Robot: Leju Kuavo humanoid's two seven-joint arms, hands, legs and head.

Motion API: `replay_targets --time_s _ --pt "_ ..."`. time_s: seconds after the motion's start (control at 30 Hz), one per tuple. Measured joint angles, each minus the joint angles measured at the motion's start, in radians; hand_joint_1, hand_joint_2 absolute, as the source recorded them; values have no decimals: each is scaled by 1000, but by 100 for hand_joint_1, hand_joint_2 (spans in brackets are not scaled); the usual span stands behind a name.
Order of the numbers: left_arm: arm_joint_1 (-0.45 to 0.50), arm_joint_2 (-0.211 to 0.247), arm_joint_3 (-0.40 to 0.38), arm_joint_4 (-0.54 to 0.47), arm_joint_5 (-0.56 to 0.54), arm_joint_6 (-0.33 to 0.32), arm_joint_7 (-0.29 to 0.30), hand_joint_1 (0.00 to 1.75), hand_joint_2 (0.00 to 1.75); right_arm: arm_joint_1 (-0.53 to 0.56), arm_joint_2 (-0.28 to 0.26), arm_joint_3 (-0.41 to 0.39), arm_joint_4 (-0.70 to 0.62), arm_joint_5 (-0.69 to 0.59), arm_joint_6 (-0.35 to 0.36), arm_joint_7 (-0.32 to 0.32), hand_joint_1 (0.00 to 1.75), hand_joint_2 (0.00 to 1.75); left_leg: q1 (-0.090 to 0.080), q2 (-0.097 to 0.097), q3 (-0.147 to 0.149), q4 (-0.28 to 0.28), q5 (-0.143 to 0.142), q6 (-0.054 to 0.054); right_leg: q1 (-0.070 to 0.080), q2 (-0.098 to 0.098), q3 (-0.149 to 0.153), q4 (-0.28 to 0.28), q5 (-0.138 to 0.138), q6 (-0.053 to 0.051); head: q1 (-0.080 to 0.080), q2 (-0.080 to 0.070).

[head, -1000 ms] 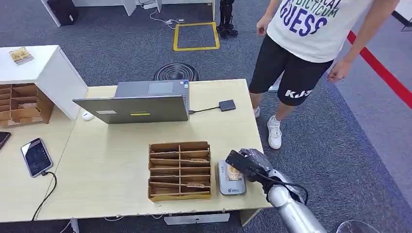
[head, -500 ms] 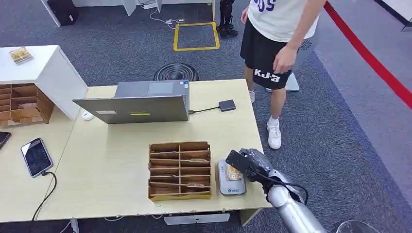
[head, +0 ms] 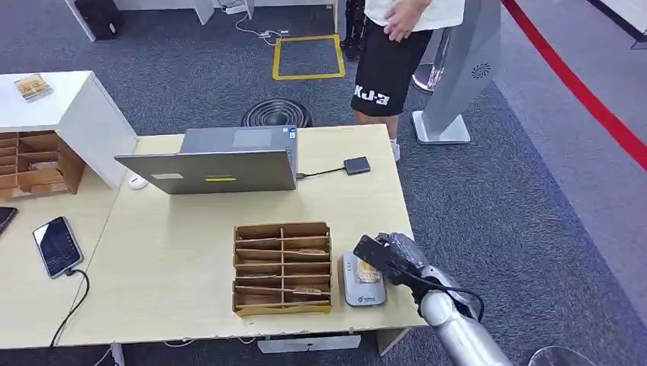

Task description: Pass the card to the sensor for recognition and then transmit it.

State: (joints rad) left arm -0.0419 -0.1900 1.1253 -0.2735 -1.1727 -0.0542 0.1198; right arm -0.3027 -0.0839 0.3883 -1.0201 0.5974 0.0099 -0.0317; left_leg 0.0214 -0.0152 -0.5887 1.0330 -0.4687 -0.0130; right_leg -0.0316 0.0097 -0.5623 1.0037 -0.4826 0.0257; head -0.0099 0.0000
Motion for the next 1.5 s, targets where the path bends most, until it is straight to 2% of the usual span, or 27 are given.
replay_targets --time_s 0.2,0.4,0.67,1.1,1.5 --pt "0 -4 18 0 7 0 -8 0 0 67 0 -20 -219 8 -62 -17 175 175 0 0 -2 0 0 0 0 0 -1 0 0 0 0 0" --pt "0 -10 25 0 7 0 -9 0 0 109 0 -31 -372 8 -72 -21 175 175 0 0 -3 0 -1 0 0 0 -3 0 -1 0 0 0" --pt "0 -13 26 0 7 0 -9 0 0 130 0 -42 -428 8 -72 -21 175 175 0 0 -3 0 -1 0 0 0 -3 0 -1 0 0 0" --pt "0 -14 26 0 7 0 -9 0 0 132 0 -44 -439 8 -72 -21 175 175 0 0 -3 0 -1 0 0 0 -3 0 -1 0 0 0" --pt "0 -19 42 0 4 0 -16 0 0 198 8 -52 -595 8 -158 -86 175 175 0 0 -3 0 -1 0 0 0 -3 0 -1 0 0 0"
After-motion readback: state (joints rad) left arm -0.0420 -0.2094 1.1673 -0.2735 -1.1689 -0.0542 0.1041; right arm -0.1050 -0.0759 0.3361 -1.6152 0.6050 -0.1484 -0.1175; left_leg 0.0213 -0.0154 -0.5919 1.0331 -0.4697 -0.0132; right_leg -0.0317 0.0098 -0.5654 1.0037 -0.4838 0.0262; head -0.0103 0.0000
